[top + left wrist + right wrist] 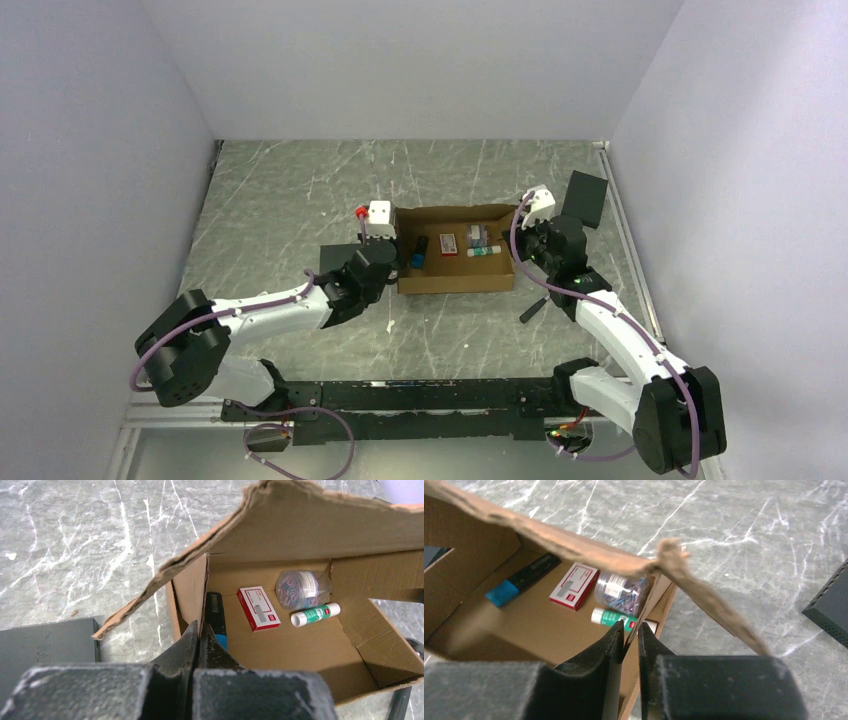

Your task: Fold the paper box

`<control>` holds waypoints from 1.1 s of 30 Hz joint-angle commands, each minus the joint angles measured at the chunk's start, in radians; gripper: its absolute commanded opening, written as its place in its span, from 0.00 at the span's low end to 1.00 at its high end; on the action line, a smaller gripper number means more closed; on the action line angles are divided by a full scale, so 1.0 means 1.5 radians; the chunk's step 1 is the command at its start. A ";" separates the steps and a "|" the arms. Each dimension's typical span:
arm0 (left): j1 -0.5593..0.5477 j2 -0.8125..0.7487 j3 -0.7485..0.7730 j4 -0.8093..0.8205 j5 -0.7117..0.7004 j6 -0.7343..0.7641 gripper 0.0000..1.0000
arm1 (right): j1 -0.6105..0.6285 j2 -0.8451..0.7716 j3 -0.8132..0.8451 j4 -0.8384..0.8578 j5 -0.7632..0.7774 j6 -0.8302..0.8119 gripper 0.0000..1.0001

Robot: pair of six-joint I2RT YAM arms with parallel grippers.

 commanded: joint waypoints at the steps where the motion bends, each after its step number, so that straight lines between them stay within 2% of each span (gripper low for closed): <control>1: -0.011 -0.020 -0.020 -0.015 0.047 0.009 0.00 | 0.012 -0.024 0.013 -0.049 -0.075 -0.029 0.21; 7: -0.015 -0.045 -0.052 -0.014 0.053 0.011 0.00 | 0.011 -0.051 0.027 -0.131 -0.085 -0.077 0.29; 14: -0.019 -0.053 -0.073 -0.011 0.065 0.007 0.00 | 0.008 -0.098 0.036 -0.220 -0.078 -0.122 0.44; 19: -0.025 -0.058 -0.082 -0.017 0.060 0.007 0.00 | 0.006 -0.130 0.059 -0.308 -0.080 -0.181 0.47; 22: -0.027 -0.063 -0.090 -0.019 0.059 0.004 0.01 | 0.000 -0.152 0.085 -0.378 -0.100 -0.241 0.51; 30: -0.029 -0.080 -0.104 -0.024 0.051 -0.005 0.03 | -0.033 -0.196 0.183 -0.702 -0.226 -0.541 0.66; 33: -0.030 -0.079 -0.104 -0.025 0.055 -0.007 0.04 | -0.038 -0.203 0.217 -0.772 -0.254 -0.583 0.69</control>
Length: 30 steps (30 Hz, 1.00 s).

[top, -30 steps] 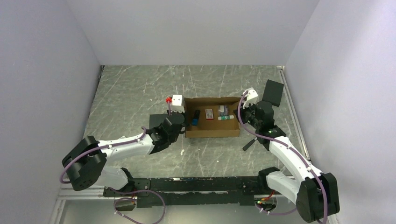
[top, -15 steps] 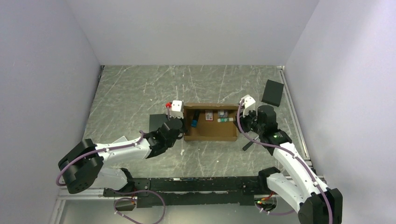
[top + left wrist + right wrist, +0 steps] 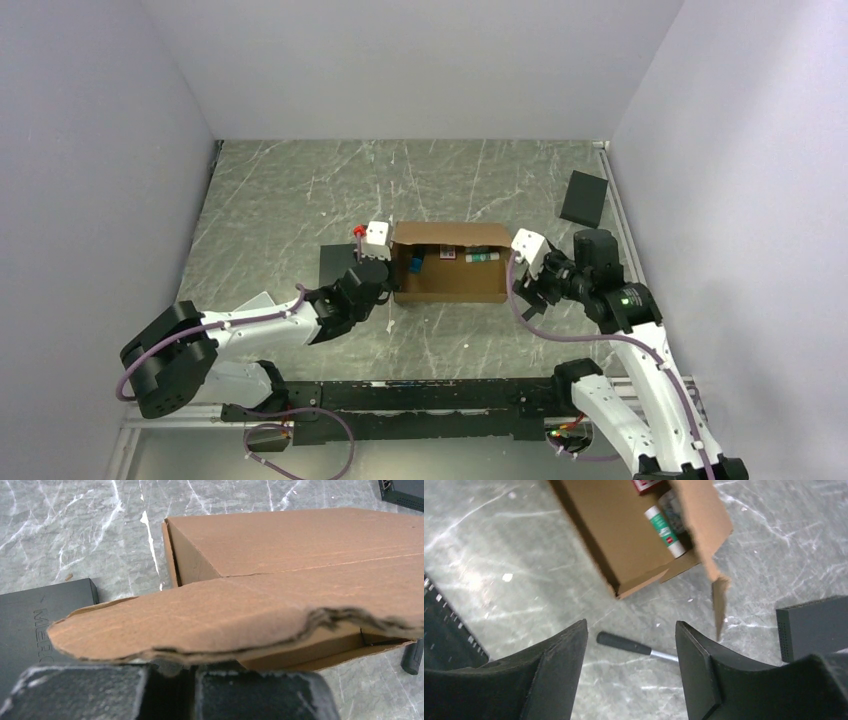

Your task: Fold the paper box

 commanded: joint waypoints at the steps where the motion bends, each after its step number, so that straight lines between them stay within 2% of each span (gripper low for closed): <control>1: -0.006 -0.016 -0.006 -0.011 0.011 -0.010 0.04 | -0.008 -0.013 0.073 -0.190 -0.086 -0.155 0.70; 3: -0.006 -0.014 -0.007 -0.009 0.016 -0.011 0.04 | -0.008 -0.006 0.113 -0.238 -0.129 -0.185 0.72; 5: -0.006 -0.013 -0.009 -0.008 0.018 -0.014 0.05 | -0.008 0.005 0.157 -0.273 -0.170 -0.200 0.79; 6: -0.006 -0.013 -0.011 -0.007 0.018 -0.016 0.05 | -0.008 0.012 0.181 -0.270 -0.185 -0.196 0.86; 9: -0.007 -0.012 -0.014 -0.002 0.020 -0.022 0.06 | -0.008 0.046 0.222 -0.225 -0.214 -0.168 0.99; 14: -0.008 -0.006 -0.015 -0.001 0.023 -0.031 0.06 | -0.004 0.147 0.278 -0.134 -0.256 -0.127 1.00; 16: -0.009 -0.005 -0.017 -0.002 0.023 -0.035 0.06 | 0.004 0.204 0.303 -0.132 -0.252 -0.145 1.00; 21: -0.012 -0.014 -0.021 -0.009 0.019 -0.040 0.08 | 0.070 0.261 0.282 -0.044 -0.181 -0.150 0.97; 24: -0.012 -0.026 -0.027 -0.016 0.015 -0.043 0.09 | 0.110 0.268 0.234 0.023 -0.131 -0.153 0.86; 30: -0.012 -0.046 -0.036 -0.030 0.017 -0.051 0.16 | 0.137 0.263 0.177 0.071 -0.069 -0.177 0.36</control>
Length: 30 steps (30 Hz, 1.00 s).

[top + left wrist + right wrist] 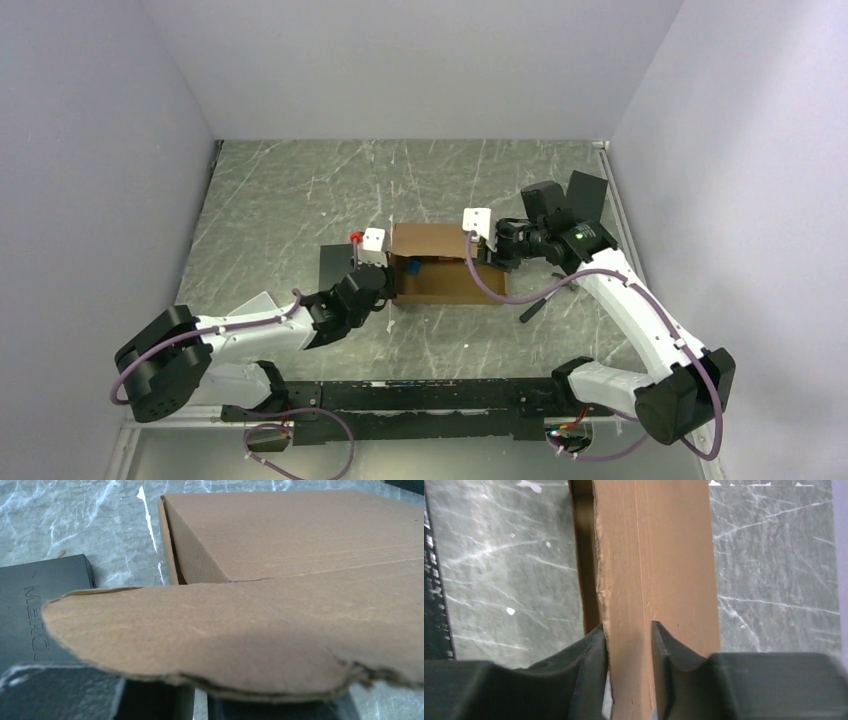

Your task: Fold the paper box

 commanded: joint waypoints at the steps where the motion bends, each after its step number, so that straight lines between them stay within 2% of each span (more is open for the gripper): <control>1: -0.004 -0.031 -0.008 -0.013 0.005 -0.020 0.18 | 0.008 -0.028 -0.038 0.081 0.050 -0.031 0.28; 3: -0.004 -0.038 -0.008 -0.023 0.007 -0.024 0.22 | 0.010 -0.044 -0.062 0.089 0.050 -0.046 0.13; 6: -0.003 -0.059 0.000 -0.058 0.016 -0.028 0.34 | 0.011 -0.064 -0.087 0.091 0.054 -0.065 0.00; 11: -0.003 -0.140 0.025 -0.184 0.080 -0.014 0.57 | 0.011 -0.085 -0.124 0.098 0.052 -0.074 0.00; 16: -0.003 -0.272 0.021 -0.273 0.195 0.053 0.70 | 0.011 -0.091 -0.142 0.105 0.038 -0.069 0.00; 20: -0.003 -0.404 0.024 -0.322 0.214 0.089 0.81 | 0.011 -0.089 -0.153 0.105 0.035 -0.069 0.00; 25: -0.003 -0.475 0.050 -0.357 0.182 0.113 0.87 | 0.011 -0.088 -0.170 0.091 0.016 -0.083 0.00; 30: -0.002 -0.399 0.090 -0.352 0.174 0.123 0.87 | 0.011 -0.059 -0.191 0.069 0.000 -0.098 0.00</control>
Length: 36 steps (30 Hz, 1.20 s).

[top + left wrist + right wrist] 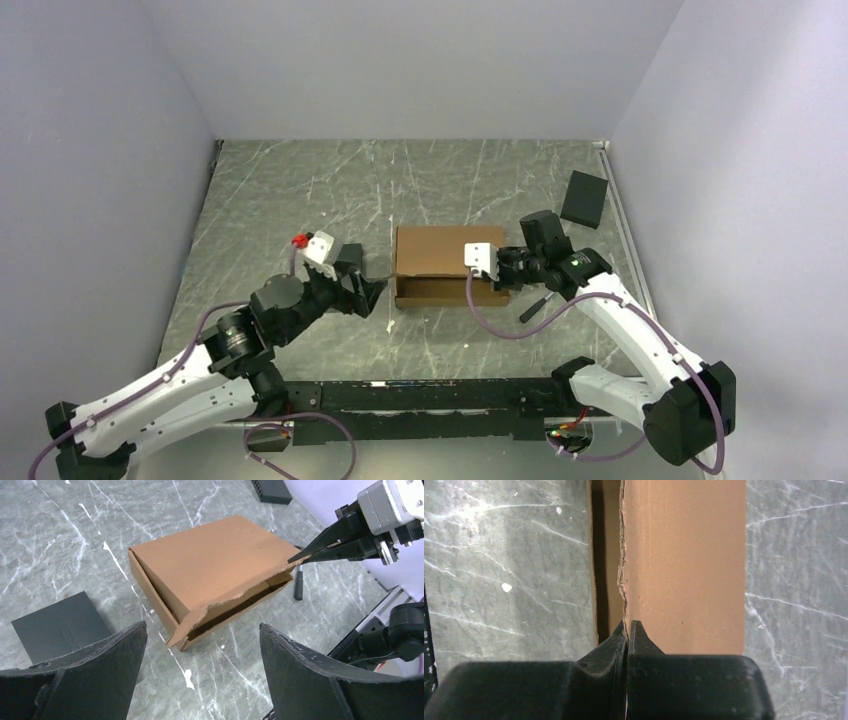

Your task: Fold the paper box

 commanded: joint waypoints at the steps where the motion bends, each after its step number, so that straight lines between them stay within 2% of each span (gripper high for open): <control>1: -0.001 0.085 0.050 -0.010 -0.008 0.024 0.87 | 0.000 0.020 -0.020 -0.016 -0.025 -0.024 0.00; 6: 0.027 0.213 0.088 0.028 0.012 0.012 0.83 | 0.000 0.035 -0.035 -0.017 -0.021 -0.032 0.00; 9: 0.075 0.275 0.103 0.052 0.065 -0.015 0.74 | 0.000 0.047 -0.042 -0.019 -0.015 -0.033 0.01; 13: 0.139 0.335 0.097 0.094 0.151 -0.049 0.72 | 0.000 0.055 -0.050 -0.020 -0.019 -0.032 0.13; 16: 0.158 0.370 0.090 0.112 0.183 -0.061 0.72 | 0.001 0.058 -0.058 -0.019 -0.016 -0.034 0.22; 28: 0.175 0.466 0.076 0.127 0.198 -0.072 0.74 | -0.004 0.060 -0.048 -0.047 -0.046 -0.016 0.52; 36: 0.181 0.521 0.094 0.104 0.195 -0.079 0.75 | -0.033 0.053 -0.019 -0.090 -0.119 -0.010 0.62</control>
